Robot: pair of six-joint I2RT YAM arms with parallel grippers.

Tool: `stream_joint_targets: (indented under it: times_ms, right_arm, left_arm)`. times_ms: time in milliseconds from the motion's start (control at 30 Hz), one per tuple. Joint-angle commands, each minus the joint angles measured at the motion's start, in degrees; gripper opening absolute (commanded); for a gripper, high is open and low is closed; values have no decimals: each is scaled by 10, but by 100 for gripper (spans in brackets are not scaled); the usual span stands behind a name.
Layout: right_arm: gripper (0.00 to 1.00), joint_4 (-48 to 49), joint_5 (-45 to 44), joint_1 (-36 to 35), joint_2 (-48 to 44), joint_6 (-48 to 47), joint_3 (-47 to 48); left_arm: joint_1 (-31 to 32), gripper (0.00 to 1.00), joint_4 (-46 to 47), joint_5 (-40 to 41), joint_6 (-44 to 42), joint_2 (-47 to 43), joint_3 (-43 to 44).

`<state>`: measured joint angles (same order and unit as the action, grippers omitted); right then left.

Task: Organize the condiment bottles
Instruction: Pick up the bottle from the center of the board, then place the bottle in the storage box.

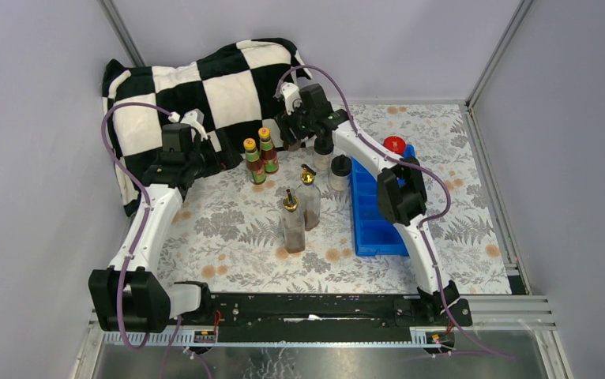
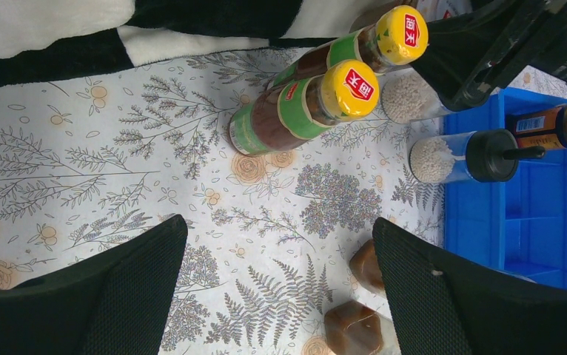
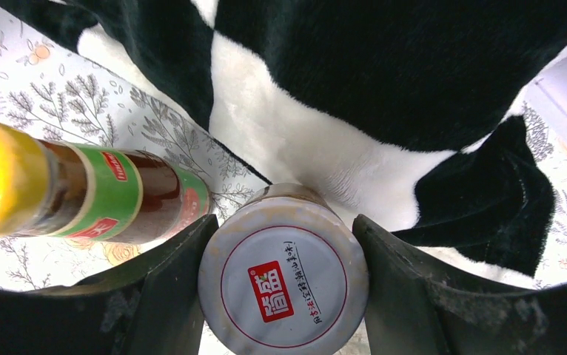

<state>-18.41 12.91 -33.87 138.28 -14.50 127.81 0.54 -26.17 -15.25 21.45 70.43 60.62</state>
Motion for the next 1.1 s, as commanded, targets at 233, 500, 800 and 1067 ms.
stream_joint_targets:
  times_ms: [233,500,800,1067]
  right_arm:
    - [49,89,-34,3,-120,1,-7]
    - [49,95,-75,16,-181,1,-43]
    - [49,85,-125,54,-276,10,-121]
    - [49,22,-190,84,-334,25,-173]
  left_arm:
    - [-4,99,24,-3,-3,-6,-8]
    - [-4,99,25,-1,-3,-3,-10]
    - [-4,99,25,0,-4,0,-12]
    - [-4,99,25,-1,-4,2,-9]
